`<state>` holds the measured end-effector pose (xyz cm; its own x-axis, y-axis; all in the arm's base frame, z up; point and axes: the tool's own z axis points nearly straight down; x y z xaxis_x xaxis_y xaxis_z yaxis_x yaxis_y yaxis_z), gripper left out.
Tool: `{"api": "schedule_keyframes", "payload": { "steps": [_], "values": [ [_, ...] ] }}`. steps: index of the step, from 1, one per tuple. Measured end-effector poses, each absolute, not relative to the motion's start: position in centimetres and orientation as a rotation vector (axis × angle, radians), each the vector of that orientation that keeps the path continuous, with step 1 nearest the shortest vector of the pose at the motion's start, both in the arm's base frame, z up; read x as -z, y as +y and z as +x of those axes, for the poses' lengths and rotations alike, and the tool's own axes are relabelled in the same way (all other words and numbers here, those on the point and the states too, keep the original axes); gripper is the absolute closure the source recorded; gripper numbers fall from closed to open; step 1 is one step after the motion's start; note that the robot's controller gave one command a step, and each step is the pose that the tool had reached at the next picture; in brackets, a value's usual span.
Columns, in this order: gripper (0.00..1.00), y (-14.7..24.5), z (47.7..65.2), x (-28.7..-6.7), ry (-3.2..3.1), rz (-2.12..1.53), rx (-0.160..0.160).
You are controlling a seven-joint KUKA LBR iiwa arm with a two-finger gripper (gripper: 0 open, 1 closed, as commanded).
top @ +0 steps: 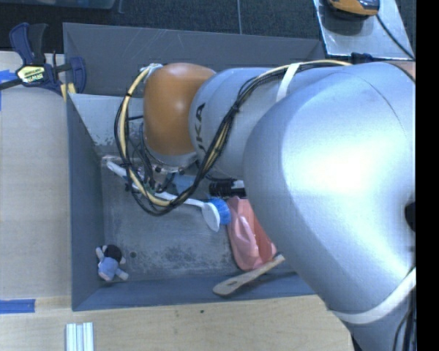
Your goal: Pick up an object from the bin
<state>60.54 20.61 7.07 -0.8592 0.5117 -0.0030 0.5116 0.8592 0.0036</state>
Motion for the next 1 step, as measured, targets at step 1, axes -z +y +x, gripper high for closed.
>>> {"api": "schedule_keyframes", "payload": {
  "steps": [1],
  "values": [
    [1.0, 20.61, 60.54, -7.09, 3.025, 0.833, -0.004]
  ]
}}
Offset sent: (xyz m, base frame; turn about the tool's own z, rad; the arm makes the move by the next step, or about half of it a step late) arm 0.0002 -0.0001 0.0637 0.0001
